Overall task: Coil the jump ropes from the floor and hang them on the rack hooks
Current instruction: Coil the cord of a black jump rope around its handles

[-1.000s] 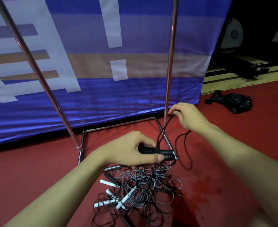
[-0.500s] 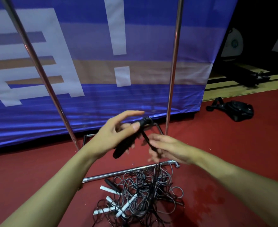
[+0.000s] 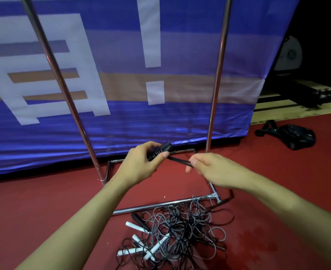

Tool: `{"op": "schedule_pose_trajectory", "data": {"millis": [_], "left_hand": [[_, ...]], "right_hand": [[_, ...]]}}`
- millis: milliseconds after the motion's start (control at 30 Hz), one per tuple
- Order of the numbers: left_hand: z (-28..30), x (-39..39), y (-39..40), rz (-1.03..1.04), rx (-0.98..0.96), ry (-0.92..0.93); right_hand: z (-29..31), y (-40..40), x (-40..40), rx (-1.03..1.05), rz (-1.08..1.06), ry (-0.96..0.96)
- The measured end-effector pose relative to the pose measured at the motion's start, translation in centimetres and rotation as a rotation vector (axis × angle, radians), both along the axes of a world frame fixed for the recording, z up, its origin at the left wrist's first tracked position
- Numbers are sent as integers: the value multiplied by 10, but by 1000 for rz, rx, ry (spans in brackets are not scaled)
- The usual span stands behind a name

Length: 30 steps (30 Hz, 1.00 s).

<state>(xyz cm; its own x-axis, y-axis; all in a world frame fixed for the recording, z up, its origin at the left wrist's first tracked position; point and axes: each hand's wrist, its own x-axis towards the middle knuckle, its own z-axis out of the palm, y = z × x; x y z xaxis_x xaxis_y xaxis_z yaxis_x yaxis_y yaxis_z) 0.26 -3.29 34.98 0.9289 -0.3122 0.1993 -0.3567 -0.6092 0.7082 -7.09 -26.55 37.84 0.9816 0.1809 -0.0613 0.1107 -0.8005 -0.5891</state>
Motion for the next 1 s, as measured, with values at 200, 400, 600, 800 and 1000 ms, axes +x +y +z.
{"op": "schedule_pose_trajectory", "data": {"millis": [200, 400, 600, 800, 1000], "left_hand": [[5, 4, -11, 31, -142, 92], [4, 6, -10, -21, -92, 33], [8, -7, -16, -268, 6, 100], [15, -28, -31, -335, 207, -23], [19, -42, -41, -312, 195, -138]], "right_hand": [[7, -1, 0, -106, -38, -195], [21, -5, -11, -524, 58, -481], [27, -22, 0, -554, 91, -745], [29, -16, 7, -289, 70, -662], [6, -35, 35, -137, 99, -365]]}}
